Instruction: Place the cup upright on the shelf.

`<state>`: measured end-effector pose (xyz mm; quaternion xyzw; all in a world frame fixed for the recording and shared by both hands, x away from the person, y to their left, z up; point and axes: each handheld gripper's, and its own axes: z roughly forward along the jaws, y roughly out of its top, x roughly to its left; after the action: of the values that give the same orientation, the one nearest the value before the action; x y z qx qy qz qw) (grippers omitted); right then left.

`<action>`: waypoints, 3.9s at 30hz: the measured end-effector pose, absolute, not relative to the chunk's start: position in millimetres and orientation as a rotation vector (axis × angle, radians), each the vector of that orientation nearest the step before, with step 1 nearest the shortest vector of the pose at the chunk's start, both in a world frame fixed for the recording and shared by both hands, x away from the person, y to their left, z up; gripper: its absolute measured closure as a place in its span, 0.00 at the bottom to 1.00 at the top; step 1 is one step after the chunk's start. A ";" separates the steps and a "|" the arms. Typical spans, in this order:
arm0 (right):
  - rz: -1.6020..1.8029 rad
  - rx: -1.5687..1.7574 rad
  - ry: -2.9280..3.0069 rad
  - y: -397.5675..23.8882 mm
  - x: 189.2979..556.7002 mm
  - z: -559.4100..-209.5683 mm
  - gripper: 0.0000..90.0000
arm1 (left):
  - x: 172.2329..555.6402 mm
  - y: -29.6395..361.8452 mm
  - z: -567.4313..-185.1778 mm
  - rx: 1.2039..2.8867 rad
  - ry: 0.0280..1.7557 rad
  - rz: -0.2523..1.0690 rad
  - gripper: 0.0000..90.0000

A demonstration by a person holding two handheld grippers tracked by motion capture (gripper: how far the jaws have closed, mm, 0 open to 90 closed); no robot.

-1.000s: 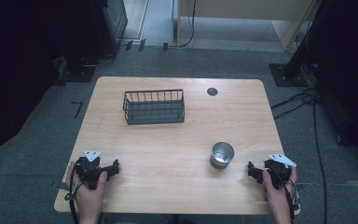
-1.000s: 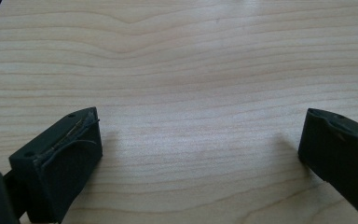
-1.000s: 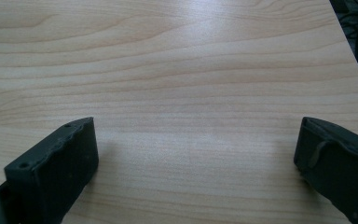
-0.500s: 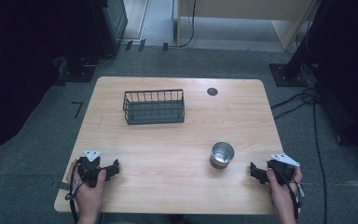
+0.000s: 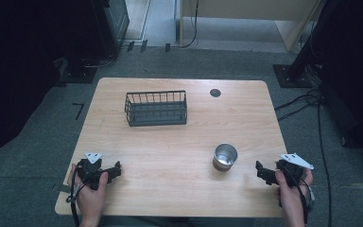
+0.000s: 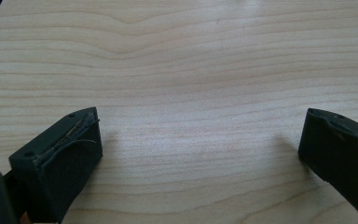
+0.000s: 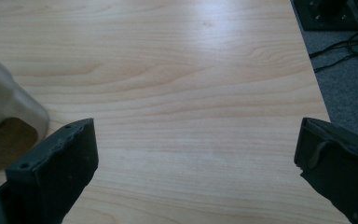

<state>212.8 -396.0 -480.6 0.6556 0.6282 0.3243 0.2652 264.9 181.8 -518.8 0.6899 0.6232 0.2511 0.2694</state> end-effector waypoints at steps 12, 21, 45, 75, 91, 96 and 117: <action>0.921 1.729 1.728 -381.6 213.6 -457.1 0.00 | 264.8 181.7 -518.7 1.860 1.680 0.676 0.00; 0.963 1.691 1.754 -362.8 217.4 -442.4 0.00 | 265.5 181.3 -518.7 1.860 1.681 0.677 0.00; 1.009 1.633 1.831 -324.9 222.6 -427.9 0.00 | 265.5 181.2 -518.8 1.858 1.681 0.678 0.00; 1.001 1.604 1.949 -281.0 241.1 -447.0 0.00 | 265.5 181.2 -518.8 1.860 1.681 0.678 0.00; 0.889 1.612 1.992 -267.3 249.7 -462.8 0.00 | 265.5 181.3 -518.8 1.859 1.680 0.678 0.00; 0.858 1.617 1.999 -265.8 251.9 -467.6 0.00 | 265.5 181.2 -518.8 1.859 1.681 0.677 0.00; 0.826 1.551 2.011 -259.7 253.7 -471.8 0.16 | 265.5 181.3 -518.8 1.859 1.681 0.678 0.00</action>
<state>253.7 -259.7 -471.8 0.5647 0.7323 0.3007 0.2333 265.5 181.3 -518.8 0.6895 0.6236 0.2514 0.2693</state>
